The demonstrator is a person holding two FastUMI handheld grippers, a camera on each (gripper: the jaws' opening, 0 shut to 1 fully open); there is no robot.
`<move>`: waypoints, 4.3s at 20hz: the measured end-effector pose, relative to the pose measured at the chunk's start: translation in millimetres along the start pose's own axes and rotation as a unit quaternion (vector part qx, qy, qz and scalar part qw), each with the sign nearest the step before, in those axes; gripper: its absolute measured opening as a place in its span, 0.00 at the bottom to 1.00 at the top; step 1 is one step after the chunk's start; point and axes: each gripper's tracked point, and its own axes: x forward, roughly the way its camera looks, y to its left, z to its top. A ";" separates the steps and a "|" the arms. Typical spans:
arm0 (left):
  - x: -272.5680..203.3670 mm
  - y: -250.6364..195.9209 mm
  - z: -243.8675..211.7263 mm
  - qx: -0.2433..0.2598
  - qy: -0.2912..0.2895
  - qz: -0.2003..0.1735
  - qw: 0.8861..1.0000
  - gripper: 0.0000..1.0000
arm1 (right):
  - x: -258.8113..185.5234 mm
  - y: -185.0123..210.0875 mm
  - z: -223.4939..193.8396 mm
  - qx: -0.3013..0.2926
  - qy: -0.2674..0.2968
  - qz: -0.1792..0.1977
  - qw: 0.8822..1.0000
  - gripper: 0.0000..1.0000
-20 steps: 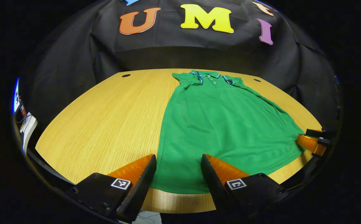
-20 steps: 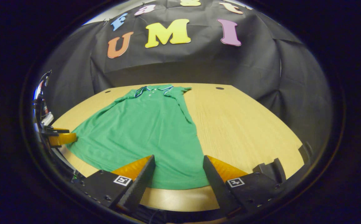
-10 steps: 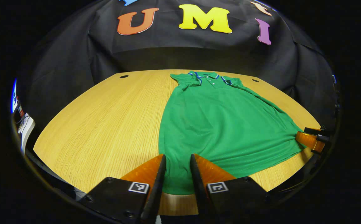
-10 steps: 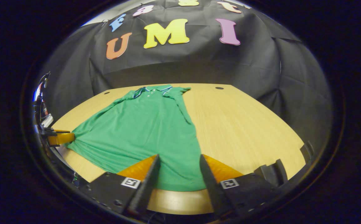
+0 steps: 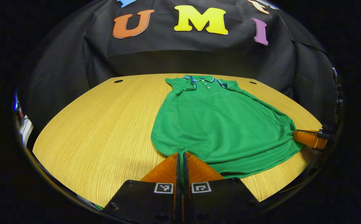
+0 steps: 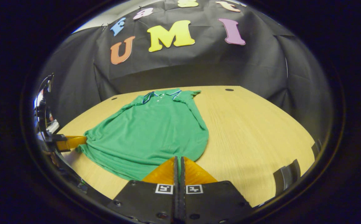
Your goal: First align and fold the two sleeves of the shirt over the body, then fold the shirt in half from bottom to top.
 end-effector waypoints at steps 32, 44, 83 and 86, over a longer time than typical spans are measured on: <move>235.3 15.4 310.1 0.038 -0.167 -0.018 0.985 0.08 | 253.1 -16.4 345.3 -0.061 -0.136 -0.012 0.989 0.00; 387.2 19.3 287.6 0.052 -0.105 -0.018 0.993 0.10 | 419.1 -50.9 299.3 -0.038 -0.046 -0.056 0.997 0.01; -114.2 -40.7 138.7 0.012 -0.185 0.015 0.982 1.00 | -124.3 35.7 141.0 -0.076 -0.230 -0.083 0.967 0.97; -111.1 -44.4 132.3 0.014 -0.189 0.013 0.982 1.00 | -128.3 39.7 133.2 -0.071 -0.227 -0.079 0.968 0.95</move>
